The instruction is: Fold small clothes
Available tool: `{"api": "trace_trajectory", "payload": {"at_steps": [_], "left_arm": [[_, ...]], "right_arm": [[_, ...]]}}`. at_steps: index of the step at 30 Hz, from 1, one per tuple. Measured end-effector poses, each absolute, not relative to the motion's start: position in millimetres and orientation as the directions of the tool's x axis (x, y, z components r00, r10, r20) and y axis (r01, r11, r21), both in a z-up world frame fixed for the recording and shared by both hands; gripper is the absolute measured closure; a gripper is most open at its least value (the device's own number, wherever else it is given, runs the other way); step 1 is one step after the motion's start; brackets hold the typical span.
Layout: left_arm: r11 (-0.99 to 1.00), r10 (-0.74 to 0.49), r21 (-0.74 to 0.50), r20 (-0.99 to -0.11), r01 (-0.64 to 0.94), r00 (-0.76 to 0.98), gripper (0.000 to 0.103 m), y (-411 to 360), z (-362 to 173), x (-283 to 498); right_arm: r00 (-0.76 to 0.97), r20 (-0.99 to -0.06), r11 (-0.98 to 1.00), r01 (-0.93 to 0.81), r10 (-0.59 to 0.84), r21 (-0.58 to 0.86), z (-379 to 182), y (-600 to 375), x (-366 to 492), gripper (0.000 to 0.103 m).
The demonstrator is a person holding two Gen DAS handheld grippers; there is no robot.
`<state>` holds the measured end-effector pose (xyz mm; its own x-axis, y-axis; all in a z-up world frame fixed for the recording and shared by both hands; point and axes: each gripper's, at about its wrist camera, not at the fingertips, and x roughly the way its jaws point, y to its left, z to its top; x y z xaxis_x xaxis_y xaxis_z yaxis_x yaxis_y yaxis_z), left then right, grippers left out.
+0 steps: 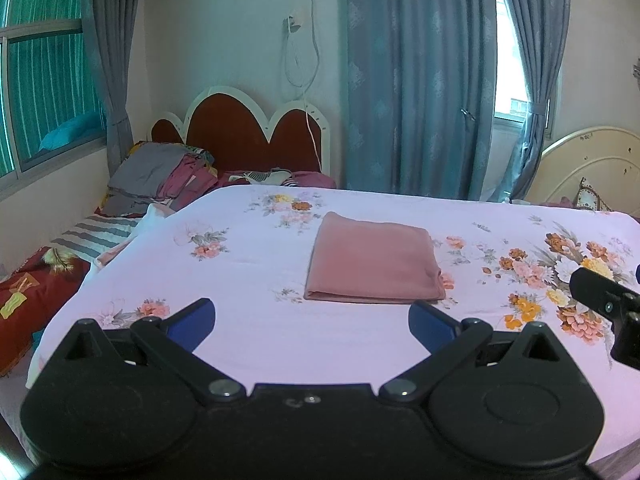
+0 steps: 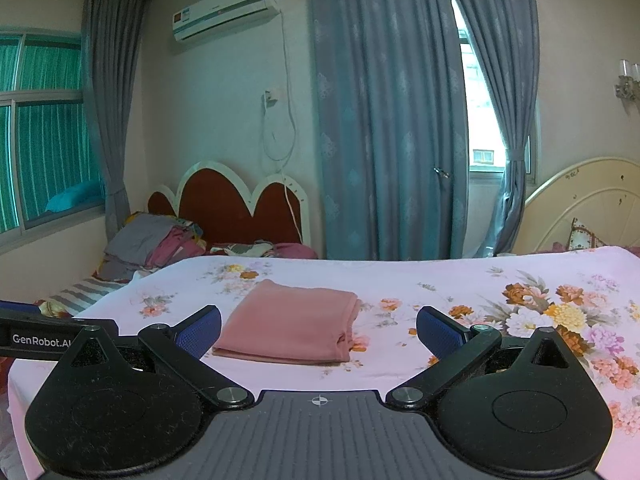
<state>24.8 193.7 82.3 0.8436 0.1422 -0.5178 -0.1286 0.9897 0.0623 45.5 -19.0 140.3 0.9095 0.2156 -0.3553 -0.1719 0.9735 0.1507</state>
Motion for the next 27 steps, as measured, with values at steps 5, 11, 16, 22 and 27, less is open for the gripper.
{"api": "trace_trajectory", "payload": {"at_steps": [5, 11, 16, 22, 27], "left_arm": [[0.989, 0.144, 0.062, -0.522, -0.131, 0.841, 0.000, 196, 83, 25], [0.988, 0.152, 0.068, -0.519, -0.137, 0.841, 0.000, 196, 84, 26], [0.988, 0.153, 0.068, -0.519, -0.138, 0.841, 0.000, 198, 84, 25], [0.988, 0.152, 0.067, -0.523, -0.137, 0.839, 0.000, 198, 83, 25], [0.989, 0.151, 0.072, -0.525, -0.132, 0.838, 0.000, 200, 84, 27]], "right_arm": [[0.909, -0.356, 0.973, -0.175, 0.218, 0.149, 141, -16, 46, 0.001], [0.907, -0.357, 0.972, -0.180, 0.223, 0.149, 142, -8, 48, 0.001], [0.905, -0.358, 0.971, -0.187, 0.229, 0.149, 142, -4, 49, 0.001], [0.904, -0.361, 0.970, -0.186, 0.231, 0.155, 141, -3, 50, 0.000], [0.903, -0.362, 0.971, -0.185, 0.230, 0.155, 140, -3, 50, 0.001]]}}
